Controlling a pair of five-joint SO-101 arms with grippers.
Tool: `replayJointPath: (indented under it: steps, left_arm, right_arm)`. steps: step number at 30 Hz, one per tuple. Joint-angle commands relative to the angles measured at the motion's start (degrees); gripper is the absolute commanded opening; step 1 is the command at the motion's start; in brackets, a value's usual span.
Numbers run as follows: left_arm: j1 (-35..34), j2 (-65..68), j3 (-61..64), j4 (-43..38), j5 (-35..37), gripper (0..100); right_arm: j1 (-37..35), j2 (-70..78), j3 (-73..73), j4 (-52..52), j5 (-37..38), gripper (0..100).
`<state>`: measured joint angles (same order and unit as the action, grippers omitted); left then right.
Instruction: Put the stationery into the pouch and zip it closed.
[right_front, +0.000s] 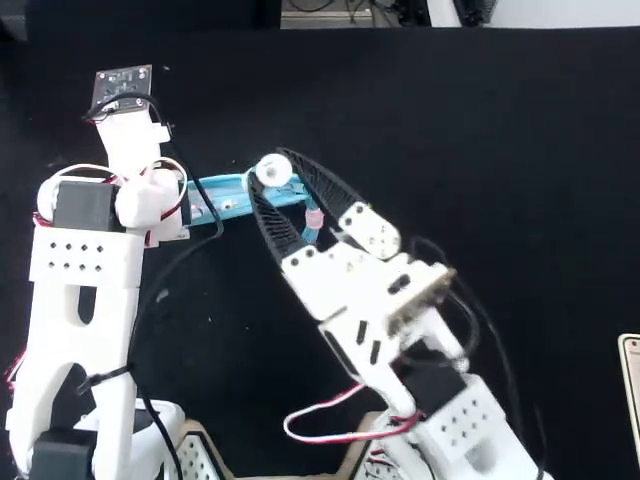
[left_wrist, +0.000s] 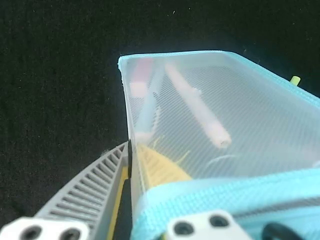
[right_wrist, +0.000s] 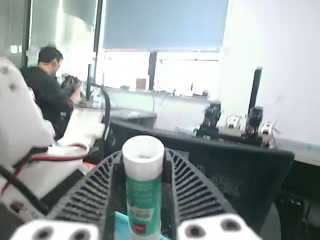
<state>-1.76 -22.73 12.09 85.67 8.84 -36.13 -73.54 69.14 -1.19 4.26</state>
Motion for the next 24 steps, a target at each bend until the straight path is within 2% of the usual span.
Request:
replayJointPath:
  steps: [1, 14, 24]
  left_arm:
    - [0.0, 0.2, 2.7, 0.4, 0.5, 3]
    - [0.0, 0.2, 2.7, 0.4, 0.5, 3]
    - [0.0, 0.2, 2.7, 0.4, 0.5, 3]
  right_arm:
    - [1.0, 4.8, 0.0, -1.6, -0.4, 1.1]
    - [0.8, 5.8, -3.8, -1.0, -0.4, 1.1]
    - [-2.9, 5.7, -5.8, 0.1, -0.4, 1.1]
